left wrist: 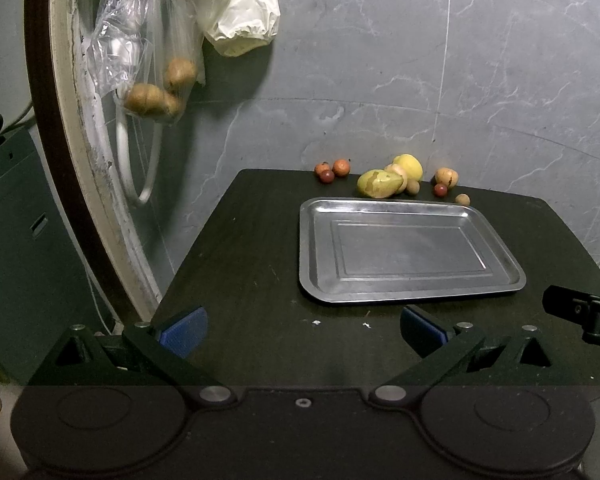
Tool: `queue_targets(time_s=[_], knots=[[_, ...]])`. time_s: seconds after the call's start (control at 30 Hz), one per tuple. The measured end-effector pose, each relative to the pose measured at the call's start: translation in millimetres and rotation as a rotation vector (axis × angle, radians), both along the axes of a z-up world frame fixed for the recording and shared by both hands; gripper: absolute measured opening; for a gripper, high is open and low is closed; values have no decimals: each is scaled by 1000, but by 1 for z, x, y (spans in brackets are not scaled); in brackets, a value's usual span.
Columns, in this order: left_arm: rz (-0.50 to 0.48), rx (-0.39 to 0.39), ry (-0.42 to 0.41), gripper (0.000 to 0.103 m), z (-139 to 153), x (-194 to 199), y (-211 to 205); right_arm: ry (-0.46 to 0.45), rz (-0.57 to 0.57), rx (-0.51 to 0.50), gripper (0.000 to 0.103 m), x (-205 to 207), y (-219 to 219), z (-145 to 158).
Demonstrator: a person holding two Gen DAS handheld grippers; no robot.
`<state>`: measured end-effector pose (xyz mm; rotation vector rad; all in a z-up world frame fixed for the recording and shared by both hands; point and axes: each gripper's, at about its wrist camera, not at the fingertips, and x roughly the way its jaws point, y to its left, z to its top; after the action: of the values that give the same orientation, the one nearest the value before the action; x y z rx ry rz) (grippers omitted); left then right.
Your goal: Organize fruits
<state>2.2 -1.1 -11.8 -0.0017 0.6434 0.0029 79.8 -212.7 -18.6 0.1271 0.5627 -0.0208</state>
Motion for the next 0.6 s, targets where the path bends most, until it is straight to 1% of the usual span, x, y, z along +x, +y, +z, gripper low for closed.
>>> queue_targets(time_s=[0.27,0.4,0.6], knots=[[12,2,22,102,2,3,-4,34,17,4,103,6,-3,-1],[31,-2,56,102,-2,5,-9,68,46,3,103,9,-8,-6],[86,5,103,102,-7,9,-18,87,83,-4,103,16,-21,-6]])
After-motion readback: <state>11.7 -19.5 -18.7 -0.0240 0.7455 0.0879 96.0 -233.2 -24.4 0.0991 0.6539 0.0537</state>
